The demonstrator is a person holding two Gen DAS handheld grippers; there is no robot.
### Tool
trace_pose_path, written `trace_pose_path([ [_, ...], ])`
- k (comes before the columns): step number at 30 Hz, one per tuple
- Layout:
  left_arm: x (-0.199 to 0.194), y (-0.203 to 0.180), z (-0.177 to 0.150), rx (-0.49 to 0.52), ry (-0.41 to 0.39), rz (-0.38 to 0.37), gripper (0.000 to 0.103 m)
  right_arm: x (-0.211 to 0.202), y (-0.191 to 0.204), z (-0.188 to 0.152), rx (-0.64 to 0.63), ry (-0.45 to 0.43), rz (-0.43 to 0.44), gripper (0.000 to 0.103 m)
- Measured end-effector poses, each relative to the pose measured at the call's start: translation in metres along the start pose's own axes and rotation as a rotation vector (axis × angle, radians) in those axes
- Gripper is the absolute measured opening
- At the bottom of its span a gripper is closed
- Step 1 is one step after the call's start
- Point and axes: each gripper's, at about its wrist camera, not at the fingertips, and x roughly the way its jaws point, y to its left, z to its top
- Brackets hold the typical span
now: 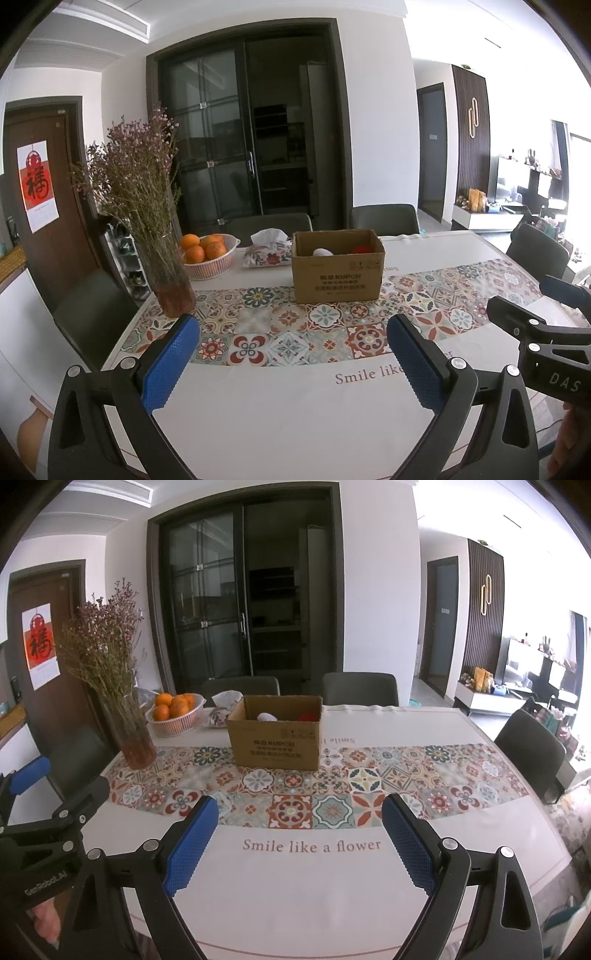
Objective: Organize soft objects
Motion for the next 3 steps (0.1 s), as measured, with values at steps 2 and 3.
trace_pose_path([
  [2, -0.0011, -0.0007, -0.0007, 0.0, -0.002, -0.002, 0.103, 0.0006, 0.0001, 0.0, 0.0, -0.002, -0.002, 0.091],
  [3, -0.0017, -0.001, -0.001, 0.0, -0.002, -0.002, 0.103, 0.0011, 0.0002, 0.0, 0.001, -0.001, 0.0, 0.091],
])
